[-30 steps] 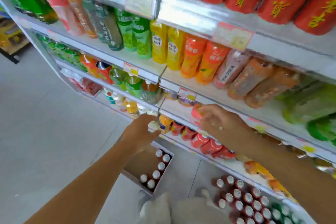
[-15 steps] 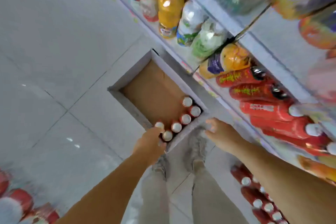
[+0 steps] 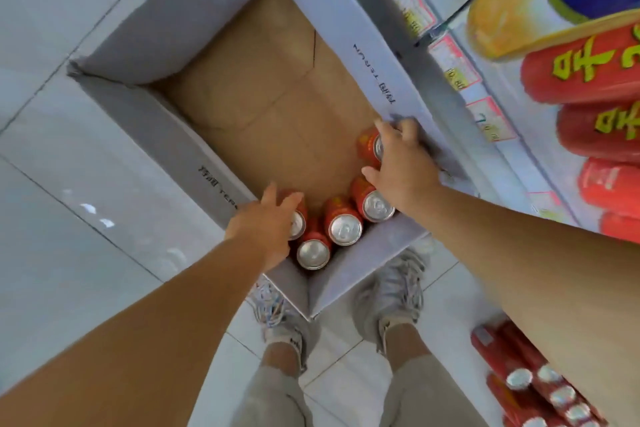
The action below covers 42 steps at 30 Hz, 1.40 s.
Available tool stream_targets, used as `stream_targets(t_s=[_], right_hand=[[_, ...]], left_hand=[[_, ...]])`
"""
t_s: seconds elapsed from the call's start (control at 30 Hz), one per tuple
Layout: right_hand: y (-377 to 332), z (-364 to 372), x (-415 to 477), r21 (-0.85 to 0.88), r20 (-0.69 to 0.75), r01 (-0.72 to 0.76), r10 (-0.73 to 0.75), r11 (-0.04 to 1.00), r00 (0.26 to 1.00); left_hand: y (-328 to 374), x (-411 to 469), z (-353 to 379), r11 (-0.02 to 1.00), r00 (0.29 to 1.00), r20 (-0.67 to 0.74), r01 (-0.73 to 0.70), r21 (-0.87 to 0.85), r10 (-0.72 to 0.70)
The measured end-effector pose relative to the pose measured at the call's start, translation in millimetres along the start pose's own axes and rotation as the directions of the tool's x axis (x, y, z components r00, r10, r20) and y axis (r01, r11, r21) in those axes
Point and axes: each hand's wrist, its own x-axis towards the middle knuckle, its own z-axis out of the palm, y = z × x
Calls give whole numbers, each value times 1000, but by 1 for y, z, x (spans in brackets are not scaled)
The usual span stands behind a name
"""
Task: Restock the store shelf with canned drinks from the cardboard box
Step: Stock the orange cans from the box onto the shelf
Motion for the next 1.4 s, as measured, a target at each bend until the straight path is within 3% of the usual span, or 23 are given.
stream_targets(t_s=[0.1, 0.27, 0.47, 0.63, 0.83, 1.0, 1.17, 1.3, 1.4], right_hand=[[7, 13, 4, -46, -72, 54, -57, 997, 996], [14, 20, 18, -49, -60, 104, -107, 993, 992], [9, -6, 5, 108, -81, 125, -117, 986, 990], [-14, -88, -57, 240, -161, 229, -194, 944, 968], [-55, -252, -191, 328, -266, 254, -169, 910, 949], [-80, -407, -347, 363, -411, 303, -140, 881, 901], [-79, -520, -508, 449, -616, 383, -31, 807, 787], [-58, -575, -613, 484, -749, 455, 85, 748, 657], [-32, -605, -680, 464, -834, 504, 168, 728, 525]], left_hand=[[1, 14, 5, 998, 998, 29, -55, 41, 54], [-3, 28, 2, 989, 990, 28, -136, -65, 138], [-3, 3, -17, 940, 995, -86, -81, -332, 56], [-1, -72, -67, 840, 969, -239, -75, -537, -66], [22, -244, -176, 754, 898, -439, -266, -600, -32], [54, -431, -275, 732, 799, -591, -468, -496, 110], [100, -604, -344, 668, 623, -710, -684, -292, 328], [152, -703, -370, 516, 470, -729, -836, -187, 497], [202, -757, -374, 416, 318, -746, -907, -60, 586]])
